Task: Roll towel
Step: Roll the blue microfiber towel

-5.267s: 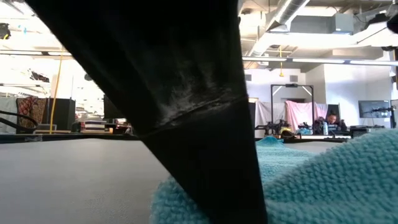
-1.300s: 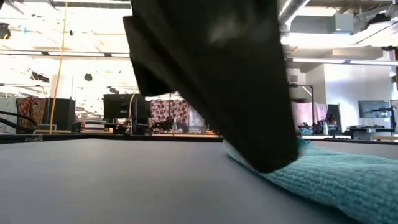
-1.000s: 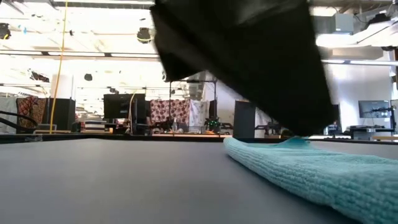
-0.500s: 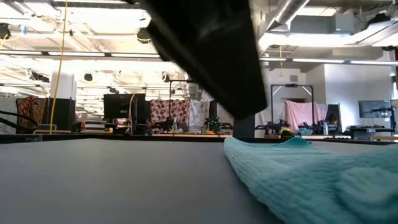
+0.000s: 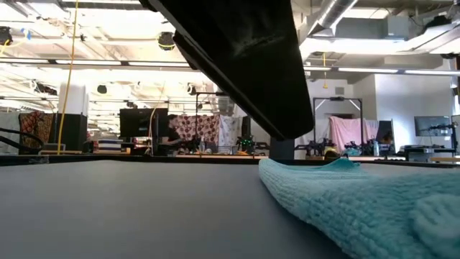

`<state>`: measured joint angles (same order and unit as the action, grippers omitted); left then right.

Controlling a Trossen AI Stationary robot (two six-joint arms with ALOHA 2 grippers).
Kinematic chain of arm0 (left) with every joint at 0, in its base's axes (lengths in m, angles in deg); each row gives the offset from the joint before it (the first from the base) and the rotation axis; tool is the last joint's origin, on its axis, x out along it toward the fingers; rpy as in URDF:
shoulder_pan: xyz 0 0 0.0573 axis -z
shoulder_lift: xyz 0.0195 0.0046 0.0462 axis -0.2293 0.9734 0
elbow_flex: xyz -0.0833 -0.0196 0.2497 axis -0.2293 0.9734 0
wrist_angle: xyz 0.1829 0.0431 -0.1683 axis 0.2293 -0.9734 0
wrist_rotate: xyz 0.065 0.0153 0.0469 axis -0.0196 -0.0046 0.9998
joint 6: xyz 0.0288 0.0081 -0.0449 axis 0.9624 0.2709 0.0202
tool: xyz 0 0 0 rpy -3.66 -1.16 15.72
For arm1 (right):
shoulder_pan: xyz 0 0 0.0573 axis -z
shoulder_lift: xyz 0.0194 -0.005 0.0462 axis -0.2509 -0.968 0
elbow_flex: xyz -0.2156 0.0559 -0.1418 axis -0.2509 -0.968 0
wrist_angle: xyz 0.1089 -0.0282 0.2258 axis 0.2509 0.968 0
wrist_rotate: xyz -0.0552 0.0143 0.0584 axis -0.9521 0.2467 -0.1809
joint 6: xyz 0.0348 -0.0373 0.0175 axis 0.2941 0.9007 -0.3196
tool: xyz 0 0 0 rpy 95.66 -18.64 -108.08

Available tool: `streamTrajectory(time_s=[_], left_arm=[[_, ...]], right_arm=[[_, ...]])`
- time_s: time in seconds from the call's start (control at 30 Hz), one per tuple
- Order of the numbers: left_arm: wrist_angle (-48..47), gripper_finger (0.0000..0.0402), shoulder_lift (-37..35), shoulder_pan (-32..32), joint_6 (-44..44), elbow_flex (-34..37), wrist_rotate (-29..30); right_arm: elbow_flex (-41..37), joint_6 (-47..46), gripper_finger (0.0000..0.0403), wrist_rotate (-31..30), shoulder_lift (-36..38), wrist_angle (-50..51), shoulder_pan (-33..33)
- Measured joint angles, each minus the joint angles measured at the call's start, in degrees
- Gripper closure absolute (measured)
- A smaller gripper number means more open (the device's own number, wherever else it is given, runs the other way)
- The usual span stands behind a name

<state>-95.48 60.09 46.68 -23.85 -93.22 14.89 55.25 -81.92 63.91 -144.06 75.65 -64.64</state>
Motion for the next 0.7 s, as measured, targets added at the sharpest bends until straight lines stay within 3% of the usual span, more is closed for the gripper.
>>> streamTrajectory(time_s=[0.7], left_arm=[[1.67,0.0315,0.07,2.02,-0.68,0.0,7.33]], right_arm=[[0.04,-6.59,0.0388,3.92,4.47,-3.99,1.9]])
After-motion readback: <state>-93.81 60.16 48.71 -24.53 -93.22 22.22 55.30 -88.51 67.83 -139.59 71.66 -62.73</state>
